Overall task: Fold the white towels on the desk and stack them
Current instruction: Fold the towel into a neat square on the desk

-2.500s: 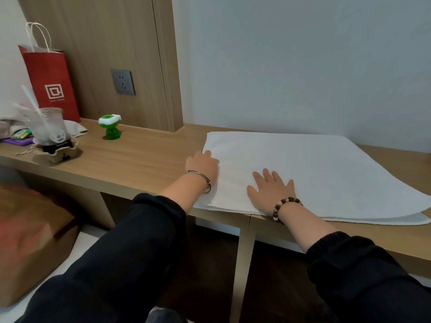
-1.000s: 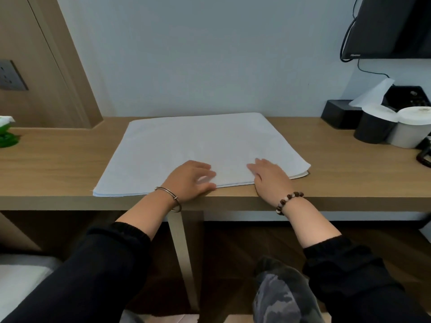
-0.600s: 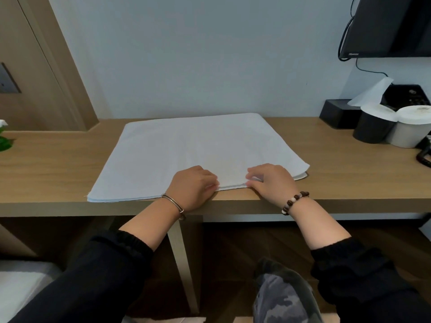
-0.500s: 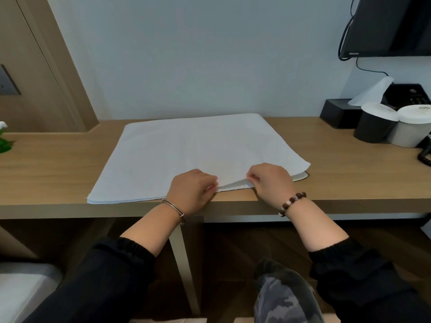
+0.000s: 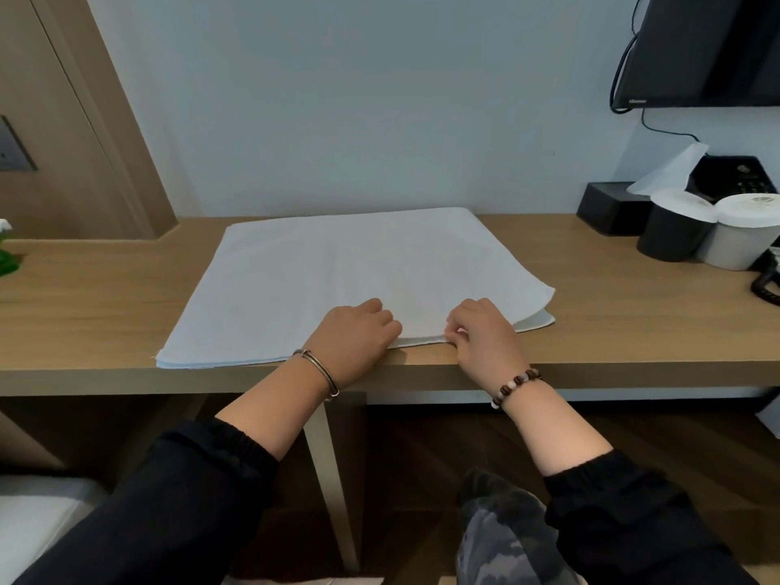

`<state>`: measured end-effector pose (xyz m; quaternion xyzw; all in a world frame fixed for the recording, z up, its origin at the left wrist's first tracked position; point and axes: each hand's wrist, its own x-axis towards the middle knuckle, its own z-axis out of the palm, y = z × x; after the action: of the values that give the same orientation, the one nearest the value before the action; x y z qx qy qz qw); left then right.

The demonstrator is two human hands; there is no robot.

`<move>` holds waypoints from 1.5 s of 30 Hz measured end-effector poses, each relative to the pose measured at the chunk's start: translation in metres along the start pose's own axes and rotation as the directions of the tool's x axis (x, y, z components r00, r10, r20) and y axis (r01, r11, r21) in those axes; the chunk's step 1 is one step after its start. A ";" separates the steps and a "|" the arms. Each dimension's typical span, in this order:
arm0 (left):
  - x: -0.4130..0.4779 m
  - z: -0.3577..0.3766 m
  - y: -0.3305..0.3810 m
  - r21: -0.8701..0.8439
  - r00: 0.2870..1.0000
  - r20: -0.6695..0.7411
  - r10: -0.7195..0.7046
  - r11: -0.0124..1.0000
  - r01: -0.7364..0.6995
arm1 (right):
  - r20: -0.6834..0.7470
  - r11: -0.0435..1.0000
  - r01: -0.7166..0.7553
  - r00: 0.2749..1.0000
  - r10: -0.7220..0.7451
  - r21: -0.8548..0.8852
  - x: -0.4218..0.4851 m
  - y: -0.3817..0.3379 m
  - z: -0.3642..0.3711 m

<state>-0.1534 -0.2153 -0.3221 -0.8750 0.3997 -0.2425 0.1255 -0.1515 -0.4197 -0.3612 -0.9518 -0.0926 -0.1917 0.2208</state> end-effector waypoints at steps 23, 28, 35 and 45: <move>-0.002 0.012 0.000 0.025 0.970 0.205 -0.134 0.991 0.131 | -0.127 0.992 -0.121 0.985 0.115 -0.040 -0.008 -0.001 0.007; -0.005 0.011 0.004 0.004 0.965 0.238 -0.113 0.993 0.116 | -0.117 0.993 -0.119 0.986 0.120 0.013 -0.010 0.003 0.004; -0.010 0.017 0.005 -0.218 0.954 0.065 -0.291 0.929 0.299 | -0.025 0.947 -0.321 0.947 0.321 0.007 0.009 0.004 -0.015; -0.014 0.026 0.004 -0.389 0.905 -0.010 -0.425 0.835 0.388 | -0.027 0.821 -0.331 0.933 0.360 -0.465 0.032 0.004 -0.037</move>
<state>-0.1497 -0.2067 -0.3506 -0.9346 0.2493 -0.2237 -0.1195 -0.1331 -0.4374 -0.3195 -0.9830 0.1227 -0.1356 0.0162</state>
